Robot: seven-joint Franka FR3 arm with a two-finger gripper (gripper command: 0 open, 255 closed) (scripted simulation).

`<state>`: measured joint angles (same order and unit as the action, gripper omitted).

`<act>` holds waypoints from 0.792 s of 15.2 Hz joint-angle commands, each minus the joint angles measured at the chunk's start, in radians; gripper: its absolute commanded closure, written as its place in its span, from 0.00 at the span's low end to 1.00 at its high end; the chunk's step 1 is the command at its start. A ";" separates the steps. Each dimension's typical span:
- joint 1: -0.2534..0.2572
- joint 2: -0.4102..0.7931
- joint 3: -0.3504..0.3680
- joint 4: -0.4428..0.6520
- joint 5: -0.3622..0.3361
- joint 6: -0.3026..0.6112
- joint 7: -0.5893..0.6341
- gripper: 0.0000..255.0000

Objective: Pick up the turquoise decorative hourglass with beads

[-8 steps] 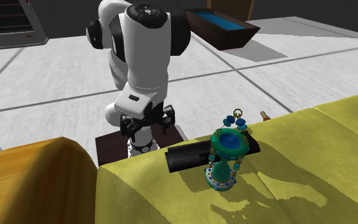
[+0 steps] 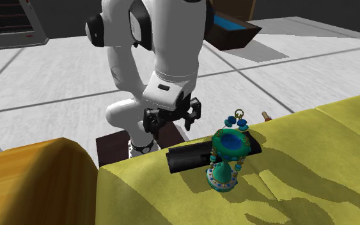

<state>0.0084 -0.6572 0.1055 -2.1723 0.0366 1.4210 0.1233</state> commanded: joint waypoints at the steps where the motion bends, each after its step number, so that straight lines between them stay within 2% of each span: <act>1: 0.006 0.053 0.020 0.065 0.022 -0.002 0.025 0.00; 12: 0.037 0.369 0.133 0.515 0.088 -0.070 0.182 0.00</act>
<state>0.0424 -0.3211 0.2277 -1.7008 0.1228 1.3551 0.2900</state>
